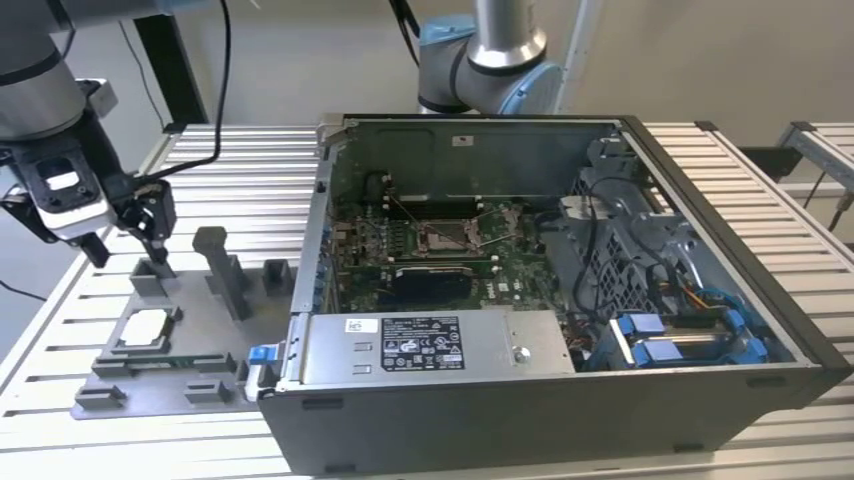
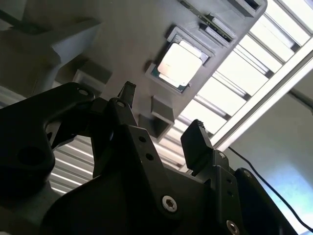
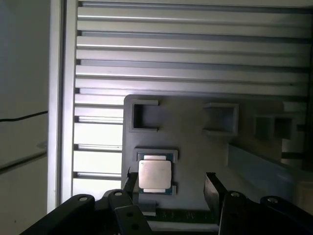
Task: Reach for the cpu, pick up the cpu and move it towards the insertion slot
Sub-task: 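Pick up the cpu and move it towards the insertion slot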
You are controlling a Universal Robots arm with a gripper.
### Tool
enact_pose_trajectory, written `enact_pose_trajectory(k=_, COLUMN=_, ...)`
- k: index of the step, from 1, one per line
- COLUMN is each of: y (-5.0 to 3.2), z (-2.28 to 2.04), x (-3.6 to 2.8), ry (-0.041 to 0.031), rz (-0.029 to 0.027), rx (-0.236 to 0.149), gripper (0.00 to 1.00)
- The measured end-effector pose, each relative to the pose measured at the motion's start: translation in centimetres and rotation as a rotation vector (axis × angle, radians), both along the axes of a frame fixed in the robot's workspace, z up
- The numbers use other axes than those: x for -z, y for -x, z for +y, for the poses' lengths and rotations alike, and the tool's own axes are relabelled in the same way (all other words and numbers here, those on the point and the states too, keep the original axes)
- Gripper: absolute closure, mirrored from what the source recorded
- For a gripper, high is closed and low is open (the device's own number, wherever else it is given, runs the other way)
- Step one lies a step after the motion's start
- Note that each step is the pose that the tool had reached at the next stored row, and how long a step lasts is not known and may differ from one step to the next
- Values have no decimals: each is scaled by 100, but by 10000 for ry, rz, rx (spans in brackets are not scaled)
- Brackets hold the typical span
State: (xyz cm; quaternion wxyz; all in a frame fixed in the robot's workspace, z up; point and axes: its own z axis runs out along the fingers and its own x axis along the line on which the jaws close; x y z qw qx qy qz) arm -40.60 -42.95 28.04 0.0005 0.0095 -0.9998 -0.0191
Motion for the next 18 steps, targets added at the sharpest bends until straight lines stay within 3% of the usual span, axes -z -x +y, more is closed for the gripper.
enact_pose_trajectory(k=18, y=62, z=-50, x=160, ry=0, rz=0, rx=0, gripper=0)
